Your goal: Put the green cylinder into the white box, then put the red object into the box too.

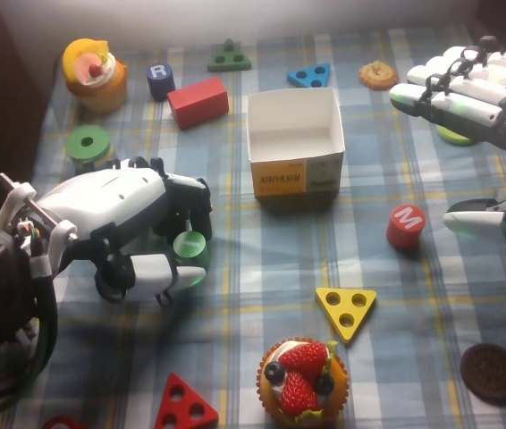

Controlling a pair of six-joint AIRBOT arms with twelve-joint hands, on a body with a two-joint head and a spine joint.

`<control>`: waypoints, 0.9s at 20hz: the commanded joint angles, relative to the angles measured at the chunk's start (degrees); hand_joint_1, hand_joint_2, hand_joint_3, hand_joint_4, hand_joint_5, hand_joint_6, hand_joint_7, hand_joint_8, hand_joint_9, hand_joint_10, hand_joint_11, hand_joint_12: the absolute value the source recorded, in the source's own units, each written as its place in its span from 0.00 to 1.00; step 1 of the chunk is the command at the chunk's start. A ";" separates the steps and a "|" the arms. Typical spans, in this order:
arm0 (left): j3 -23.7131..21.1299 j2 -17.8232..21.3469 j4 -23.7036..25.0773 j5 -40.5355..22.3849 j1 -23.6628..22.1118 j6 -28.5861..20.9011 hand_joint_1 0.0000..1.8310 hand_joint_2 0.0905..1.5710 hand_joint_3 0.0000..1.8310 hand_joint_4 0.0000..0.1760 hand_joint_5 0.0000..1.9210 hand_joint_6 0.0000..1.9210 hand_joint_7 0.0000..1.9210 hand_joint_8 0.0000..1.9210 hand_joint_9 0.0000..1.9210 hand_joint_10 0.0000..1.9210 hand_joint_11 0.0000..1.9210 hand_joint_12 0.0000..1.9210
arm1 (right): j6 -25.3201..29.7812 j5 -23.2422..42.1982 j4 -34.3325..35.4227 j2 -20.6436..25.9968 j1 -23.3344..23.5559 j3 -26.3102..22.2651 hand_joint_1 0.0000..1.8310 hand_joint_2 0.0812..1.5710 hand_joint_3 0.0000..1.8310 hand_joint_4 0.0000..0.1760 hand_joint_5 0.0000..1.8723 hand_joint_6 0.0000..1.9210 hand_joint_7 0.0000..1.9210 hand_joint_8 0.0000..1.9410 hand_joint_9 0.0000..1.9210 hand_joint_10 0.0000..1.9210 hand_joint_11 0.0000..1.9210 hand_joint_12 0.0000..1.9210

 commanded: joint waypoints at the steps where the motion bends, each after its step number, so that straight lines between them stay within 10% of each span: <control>1: -0.71 0.87 2.41 -7.99 -0.99 -0.10 0.67 0.75 0.00 0.00 0.42 0.55 0.45 0.75 0.27 0.86 0.06 1.00 | 0.20 6.96 0.33 -0.09 0.30 0.12 0.26 0.78 0.00 0.00 0.00 0.00 0.00 0.00 0.00 0.00 0.00 0.00; 4: -2.49 2.39 5.14 -12.85 -3.11 -0.10 0.65 0.78 0.00 0.00 0.37 0.61 0.41 0.84 0.24 1.00 0.03 1.00 | 0.36 7.12 0.36 0.03 0.29 0.12 0.27 0.78 0.00 0.00 0.00 0.00 0.00 0.00 0.00 0.00 0.00 0.00; 18: 13.26 -11.21 5.25 -0.60 -20.77 -0.09 0.66 0.74 0.00 0.00 0.41 0.59 0.47 0.70 0.24 0.92 0.06 1.00 | 0.41 7.52 0.17 -0.20 0.22 0.80 0.27 0.78 0.00 0.00 0.00 0.00 0.00 0.00 0.00 0.00 0.00 0.00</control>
